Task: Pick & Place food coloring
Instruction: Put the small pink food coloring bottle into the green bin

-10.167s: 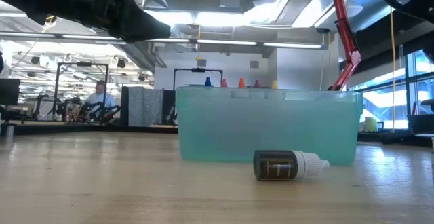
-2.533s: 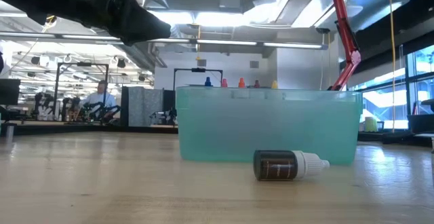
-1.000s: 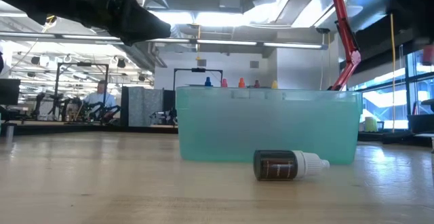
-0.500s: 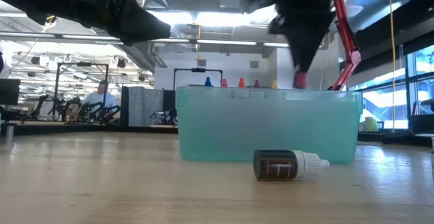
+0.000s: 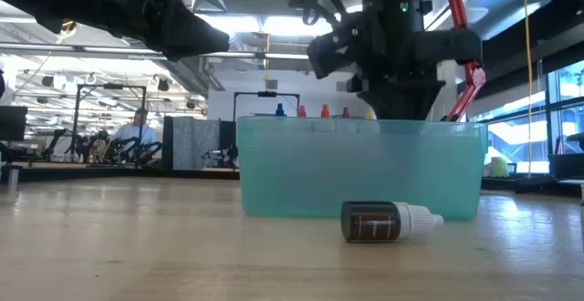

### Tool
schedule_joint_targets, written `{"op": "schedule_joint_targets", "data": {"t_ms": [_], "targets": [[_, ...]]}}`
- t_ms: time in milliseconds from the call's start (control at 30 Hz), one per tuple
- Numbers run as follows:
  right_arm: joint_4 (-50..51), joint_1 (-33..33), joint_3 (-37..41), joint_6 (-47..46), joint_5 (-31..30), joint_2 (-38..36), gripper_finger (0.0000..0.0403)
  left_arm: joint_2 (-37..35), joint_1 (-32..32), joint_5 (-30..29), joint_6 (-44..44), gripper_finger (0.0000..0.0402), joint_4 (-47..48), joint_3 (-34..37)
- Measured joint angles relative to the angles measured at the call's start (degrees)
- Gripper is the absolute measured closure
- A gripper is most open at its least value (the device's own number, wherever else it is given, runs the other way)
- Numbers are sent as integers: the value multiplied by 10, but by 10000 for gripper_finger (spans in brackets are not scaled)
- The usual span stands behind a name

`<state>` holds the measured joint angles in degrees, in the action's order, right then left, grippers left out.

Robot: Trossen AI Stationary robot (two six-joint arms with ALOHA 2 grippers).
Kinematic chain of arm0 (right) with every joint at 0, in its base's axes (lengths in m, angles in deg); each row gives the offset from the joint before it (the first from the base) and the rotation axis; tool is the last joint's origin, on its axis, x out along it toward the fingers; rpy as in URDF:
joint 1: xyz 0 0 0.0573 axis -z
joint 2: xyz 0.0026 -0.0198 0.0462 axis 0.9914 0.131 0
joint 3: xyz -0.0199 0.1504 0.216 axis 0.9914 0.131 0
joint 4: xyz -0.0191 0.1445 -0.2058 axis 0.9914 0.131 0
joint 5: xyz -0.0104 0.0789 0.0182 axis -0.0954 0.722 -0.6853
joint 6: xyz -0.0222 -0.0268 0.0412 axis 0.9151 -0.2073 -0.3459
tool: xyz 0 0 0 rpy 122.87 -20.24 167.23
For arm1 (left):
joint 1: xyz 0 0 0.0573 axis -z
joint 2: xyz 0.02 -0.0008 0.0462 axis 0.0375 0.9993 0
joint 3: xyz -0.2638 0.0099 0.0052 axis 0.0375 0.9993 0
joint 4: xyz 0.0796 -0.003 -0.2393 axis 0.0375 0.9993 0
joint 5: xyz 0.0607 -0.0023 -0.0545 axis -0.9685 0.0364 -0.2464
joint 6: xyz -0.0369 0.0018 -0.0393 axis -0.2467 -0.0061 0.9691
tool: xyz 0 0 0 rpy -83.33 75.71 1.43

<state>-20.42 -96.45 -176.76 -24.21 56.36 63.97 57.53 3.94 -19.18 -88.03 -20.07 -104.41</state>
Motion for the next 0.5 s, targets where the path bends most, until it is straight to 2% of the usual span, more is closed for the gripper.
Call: {"op": "schedule_joint_targets", "data": {"t_ms": [167, 500], "targets": [[-23, 0, 25, 0, 23, 0, 324, 0, 0, 0, 0, 258, 0, 0], [-34, 0, 37, 28, 24, 0, 310, 0, 0, 0, 0, 258, 0, 0]]}}
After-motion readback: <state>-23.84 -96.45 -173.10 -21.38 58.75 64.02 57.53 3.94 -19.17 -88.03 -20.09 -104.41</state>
